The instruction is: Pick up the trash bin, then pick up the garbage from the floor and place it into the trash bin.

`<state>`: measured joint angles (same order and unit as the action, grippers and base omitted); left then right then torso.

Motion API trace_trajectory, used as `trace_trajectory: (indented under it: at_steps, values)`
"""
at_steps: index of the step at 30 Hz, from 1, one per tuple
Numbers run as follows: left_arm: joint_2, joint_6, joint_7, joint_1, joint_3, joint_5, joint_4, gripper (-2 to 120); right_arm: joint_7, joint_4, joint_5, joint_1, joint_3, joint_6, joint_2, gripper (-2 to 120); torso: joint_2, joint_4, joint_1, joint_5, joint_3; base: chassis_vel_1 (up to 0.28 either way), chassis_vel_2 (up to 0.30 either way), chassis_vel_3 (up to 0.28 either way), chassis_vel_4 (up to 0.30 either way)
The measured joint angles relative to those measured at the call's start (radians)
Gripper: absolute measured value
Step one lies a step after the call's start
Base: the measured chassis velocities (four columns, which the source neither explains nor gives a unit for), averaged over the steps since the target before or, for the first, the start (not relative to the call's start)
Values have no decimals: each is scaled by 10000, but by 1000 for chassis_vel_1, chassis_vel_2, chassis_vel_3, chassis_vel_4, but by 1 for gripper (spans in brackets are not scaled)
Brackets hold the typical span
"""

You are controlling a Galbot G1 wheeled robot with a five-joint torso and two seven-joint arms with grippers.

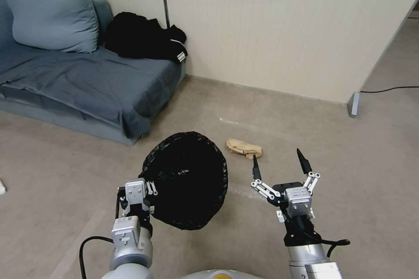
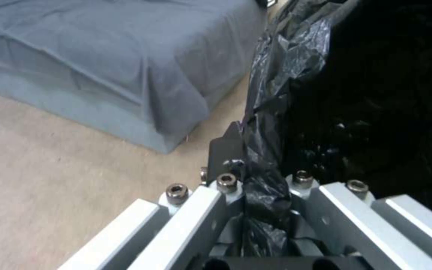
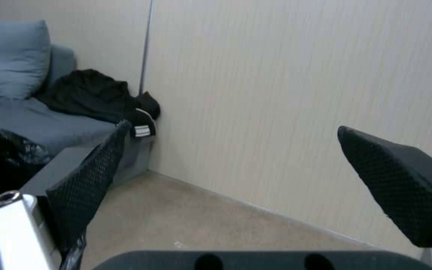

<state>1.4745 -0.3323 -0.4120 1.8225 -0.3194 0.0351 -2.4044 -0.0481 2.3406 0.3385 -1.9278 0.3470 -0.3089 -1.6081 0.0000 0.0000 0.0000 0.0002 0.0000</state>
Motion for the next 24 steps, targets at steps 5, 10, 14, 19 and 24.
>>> trace_trajectory:
  at_steps: [5, 10, 14, 19, 24]
  values:
    - [11, 0, 6, -23, 0, 16, -12, 1, -1, -37, 25, -3, -4, 0, 0, 100, 0, 1, 0, -1, -1, -181, 176, 180, -173]
    - [18, -1, 6, -43, -49, 21, -35, 1, 4, -28, 28, 1, 6, -3, 0, 100, 0, 1, -1, -2, -1, -143, 154, 149, -148]
    - [44, -5, 17, -49, -48, 25, -42, 1, 21, -46, 51, 4, 16, -62, 0, 100, 0, 0, 0, -1, 0, -144, 148, 139, -161]
    - [78, -5, 16, -48, -47, 55, -41, 1, 78, -95, 116, 15, 24, -184, 0, 100, 0, 1, 1, -2, 0, -81, 98, 90, -68]
    - [89, -5, 16, -44, -42, 74, -41, 1, 102, -104, 128, 20, 25, -219, 0, 100, 0, 0, -1, -2, 0, 0, 0, 0, 0]
